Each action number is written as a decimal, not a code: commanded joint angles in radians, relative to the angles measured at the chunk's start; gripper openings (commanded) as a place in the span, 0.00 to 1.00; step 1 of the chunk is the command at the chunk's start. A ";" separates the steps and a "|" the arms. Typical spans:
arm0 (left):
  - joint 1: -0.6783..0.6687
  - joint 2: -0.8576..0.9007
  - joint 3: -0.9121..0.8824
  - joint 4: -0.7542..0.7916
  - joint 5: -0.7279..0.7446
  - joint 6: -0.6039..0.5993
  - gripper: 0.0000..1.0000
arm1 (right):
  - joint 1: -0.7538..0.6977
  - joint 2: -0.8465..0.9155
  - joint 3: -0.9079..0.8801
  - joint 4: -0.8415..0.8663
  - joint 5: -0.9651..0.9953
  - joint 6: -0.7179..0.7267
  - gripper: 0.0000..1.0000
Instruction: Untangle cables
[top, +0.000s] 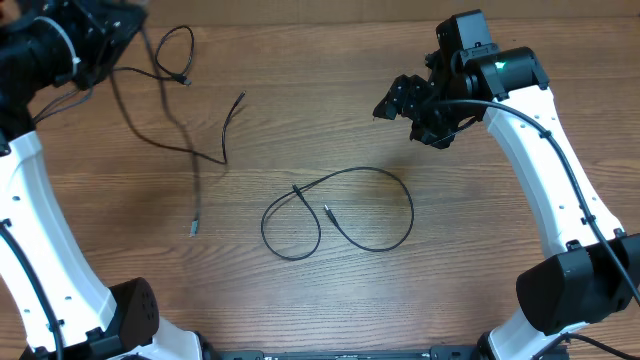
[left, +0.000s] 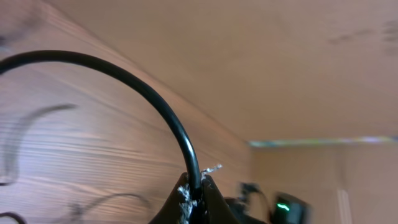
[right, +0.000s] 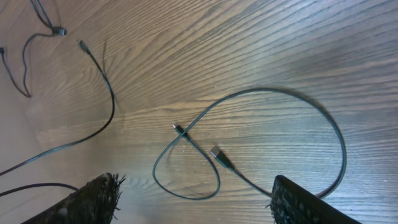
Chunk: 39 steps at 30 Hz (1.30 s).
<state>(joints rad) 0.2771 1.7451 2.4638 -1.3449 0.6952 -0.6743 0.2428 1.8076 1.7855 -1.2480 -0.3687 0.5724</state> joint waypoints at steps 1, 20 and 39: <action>0.053 0.004 0.012 -0.045 -0.150 0.185 0.04 | -0.003 -0.011 -0.001 0.008 0.039 -0.003 0.78; 0.125 0.214 0.012 -0.085 -0.830 0.188 0.04 | -0.003 -0.011 -0.001 0.008 0.039 -0.004 0.78; 0.264 0.518 0.012 -0.074 -1.151 -0.041 0.04 | -0.003 -0.011 -0.001 0.005 0.039 -0.003 0.78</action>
<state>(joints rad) 0.5095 2.2337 2.4638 -1.4212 -0.4061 -0.6762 0.2424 1.8076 1.7855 -1.2469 -0.3386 0.5724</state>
